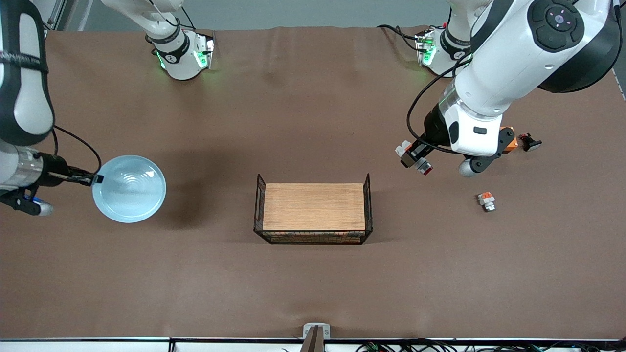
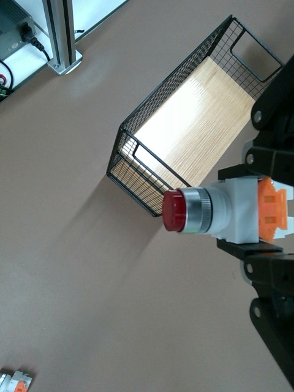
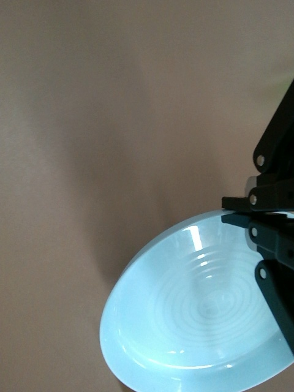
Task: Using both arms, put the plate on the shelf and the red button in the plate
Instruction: 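Carry the plate with the right gripper over the wire basket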
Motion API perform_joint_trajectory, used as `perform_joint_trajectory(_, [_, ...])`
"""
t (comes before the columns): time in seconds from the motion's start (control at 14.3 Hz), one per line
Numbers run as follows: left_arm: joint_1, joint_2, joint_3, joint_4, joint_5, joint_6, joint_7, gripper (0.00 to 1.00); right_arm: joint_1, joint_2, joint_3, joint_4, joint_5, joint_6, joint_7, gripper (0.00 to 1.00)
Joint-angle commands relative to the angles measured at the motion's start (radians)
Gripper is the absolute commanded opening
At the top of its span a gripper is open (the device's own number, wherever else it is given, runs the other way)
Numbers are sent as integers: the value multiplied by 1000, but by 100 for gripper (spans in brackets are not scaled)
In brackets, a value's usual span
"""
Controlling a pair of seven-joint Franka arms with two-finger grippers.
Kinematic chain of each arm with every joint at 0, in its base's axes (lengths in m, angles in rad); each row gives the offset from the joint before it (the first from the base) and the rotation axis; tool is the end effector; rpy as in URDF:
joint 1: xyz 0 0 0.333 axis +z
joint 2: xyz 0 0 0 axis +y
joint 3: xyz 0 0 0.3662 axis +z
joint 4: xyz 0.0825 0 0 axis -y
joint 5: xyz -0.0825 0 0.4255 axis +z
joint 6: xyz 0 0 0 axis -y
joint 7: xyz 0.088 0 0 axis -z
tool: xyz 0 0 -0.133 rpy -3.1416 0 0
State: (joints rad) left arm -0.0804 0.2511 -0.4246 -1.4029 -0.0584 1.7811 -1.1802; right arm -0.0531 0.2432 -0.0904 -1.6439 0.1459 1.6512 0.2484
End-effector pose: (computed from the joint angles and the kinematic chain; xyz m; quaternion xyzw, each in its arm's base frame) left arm 0.6270 -0.3123 0.6078 0.9333 0.3421 -0.0099 0.1084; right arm 0.6496 -0.0707 0.4662 -0.9695 0.2070 0.1198 0.0543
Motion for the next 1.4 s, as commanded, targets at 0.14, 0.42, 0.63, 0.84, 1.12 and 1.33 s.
perform_joint_trajectory(0.14, [1, -1, 0, 13, 12, -2, -16, 30, 117, -59, 6, 114, -20, -197, 369, 0])
perform_joint_trajectory(0.42, [1, -1, 0, 13, 12, -2, -18, 30, 229, -64, 12, 184, -5, -258, 691, 0])
perform_joint_trajectory(0.63, [-1, -1, 0, 15, 11, -2, -19, 30, 349, -62, 11, 219, -2, -240, 973, 0])
perform_joint_trajectory(0.84, [-1, -1, 1, 16, 11, -2, -18, 30, 462, -55, 9, 219, -2, -165, 1233, 0])
perform_joint_trajectory(1.12, [-2, -1, 1, 18, 11, -2, -18, 30, 594, -13, 8, 225, -8, -38, 1567, 0])
perform_joint_trajectory(1.33, [1, -3, 0, 22, 9, -2, -27, 30, 679, 59, 6, 271, -11, 65, 1799, 0])
